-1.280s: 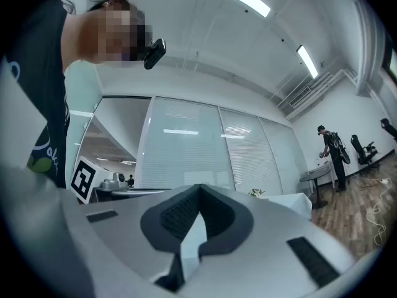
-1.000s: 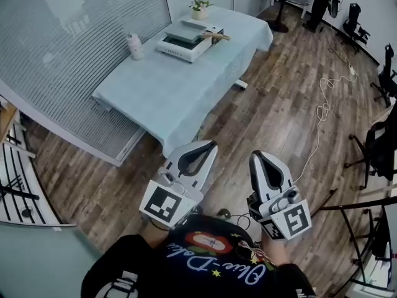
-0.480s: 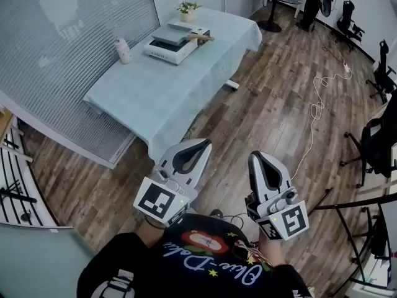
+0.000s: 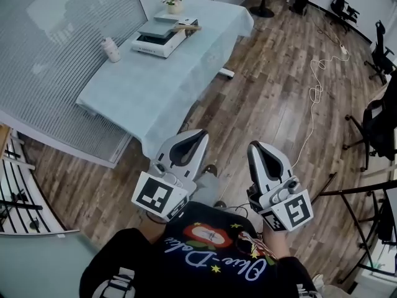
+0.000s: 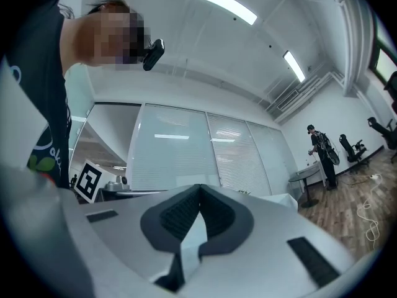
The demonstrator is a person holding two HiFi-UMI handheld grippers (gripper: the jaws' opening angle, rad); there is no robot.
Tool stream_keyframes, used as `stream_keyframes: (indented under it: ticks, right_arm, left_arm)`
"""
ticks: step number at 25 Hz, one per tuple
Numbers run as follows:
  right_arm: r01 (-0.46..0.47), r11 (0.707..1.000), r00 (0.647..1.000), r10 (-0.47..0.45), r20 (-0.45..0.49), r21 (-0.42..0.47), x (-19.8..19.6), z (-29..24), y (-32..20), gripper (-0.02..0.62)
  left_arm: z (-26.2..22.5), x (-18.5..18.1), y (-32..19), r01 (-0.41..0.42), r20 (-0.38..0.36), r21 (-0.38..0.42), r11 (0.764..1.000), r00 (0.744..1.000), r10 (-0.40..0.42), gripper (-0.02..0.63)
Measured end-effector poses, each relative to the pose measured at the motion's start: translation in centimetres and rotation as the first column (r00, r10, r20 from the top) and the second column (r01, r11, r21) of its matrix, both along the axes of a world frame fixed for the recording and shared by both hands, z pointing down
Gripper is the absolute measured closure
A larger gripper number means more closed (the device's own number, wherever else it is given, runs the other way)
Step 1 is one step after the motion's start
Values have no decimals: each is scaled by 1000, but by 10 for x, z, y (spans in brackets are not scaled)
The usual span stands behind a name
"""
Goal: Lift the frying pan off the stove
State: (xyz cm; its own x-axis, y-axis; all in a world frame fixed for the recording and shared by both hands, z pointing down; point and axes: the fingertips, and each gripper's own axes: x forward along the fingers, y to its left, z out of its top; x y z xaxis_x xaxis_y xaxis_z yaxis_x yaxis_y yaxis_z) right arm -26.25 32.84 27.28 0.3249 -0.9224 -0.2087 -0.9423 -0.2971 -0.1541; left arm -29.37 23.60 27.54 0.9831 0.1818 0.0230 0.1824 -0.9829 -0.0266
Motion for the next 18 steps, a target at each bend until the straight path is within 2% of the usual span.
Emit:
stream_keyframes:
  ticks: [4, 8, 13, 18]
  right_arm:
    - [-13, 1000, 1000, 13, -7, -17, 17, 6, -6, 595]
    - [-24, 999, 1000, 24, -21, -30, 46, 3, -20, 595]
    - [-23, 999, 999, 21, -33, -45, 85, 0, -41, 595]
    - [-12, 997, 1000, 12, 1, -70, 127, 12, -73, 595]
  left_arm:
    - [7, 21, -8, -16, -2, -11, 1000, 1000, 16, 603]
    - [9, 56, -24, -33, -15, -40, 999, 999, 32, 602]
    - [4, 101, -37, -72, -40, -28, 997, 997, 71, 603]
    - [20, 145, -68, -69, -12, -42, 997, 998, 69, 603]
